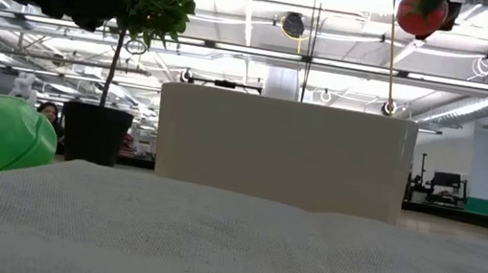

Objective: Pick and placing Produce into tupperware
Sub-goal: Put the red tomato into the gray bin

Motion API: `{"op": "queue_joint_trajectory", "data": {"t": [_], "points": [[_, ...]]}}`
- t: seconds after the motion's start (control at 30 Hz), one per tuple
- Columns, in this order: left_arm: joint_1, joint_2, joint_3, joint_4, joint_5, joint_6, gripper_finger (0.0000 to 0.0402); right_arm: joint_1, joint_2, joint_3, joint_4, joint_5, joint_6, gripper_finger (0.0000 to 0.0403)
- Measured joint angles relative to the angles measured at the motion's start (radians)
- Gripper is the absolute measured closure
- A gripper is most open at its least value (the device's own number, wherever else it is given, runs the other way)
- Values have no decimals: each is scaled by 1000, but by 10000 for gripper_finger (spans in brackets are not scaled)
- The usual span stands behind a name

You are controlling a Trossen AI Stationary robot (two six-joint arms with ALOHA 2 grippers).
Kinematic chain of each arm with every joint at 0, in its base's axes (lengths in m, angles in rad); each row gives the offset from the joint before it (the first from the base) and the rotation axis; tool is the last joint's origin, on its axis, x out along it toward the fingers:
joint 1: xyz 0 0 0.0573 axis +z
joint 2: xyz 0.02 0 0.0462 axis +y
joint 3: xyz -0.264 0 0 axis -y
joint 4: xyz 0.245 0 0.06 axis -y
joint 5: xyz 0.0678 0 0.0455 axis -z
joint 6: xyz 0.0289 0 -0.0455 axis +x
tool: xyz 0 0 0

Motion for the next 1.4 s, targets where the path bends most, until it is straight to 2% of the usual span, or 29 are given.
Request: {"op": "queue_joint_trajectory", "data": {"t": [0.23,0.47,0.67,0.87,1.03,1.4], "points": [[0,0,0,0,-8,6,371,-97,47,53,-75,-1,-109,213],[0,0,0,0,-59,7,371,-129,145,136,-111,-4,-270,213],[0,0,0,0,-61,1,371,-135,212,194,-7,-7,-398,213],[0,0,0,0,-58,-48,371,-135,216,200,59,-11,-483,213],[0,0,0,-5,-55,-60,371,-135,216,199,75,-23,-510,213],[0,0,0,-7,-54,-57,371,-133,216,133,260,-25,-543,213]]}}
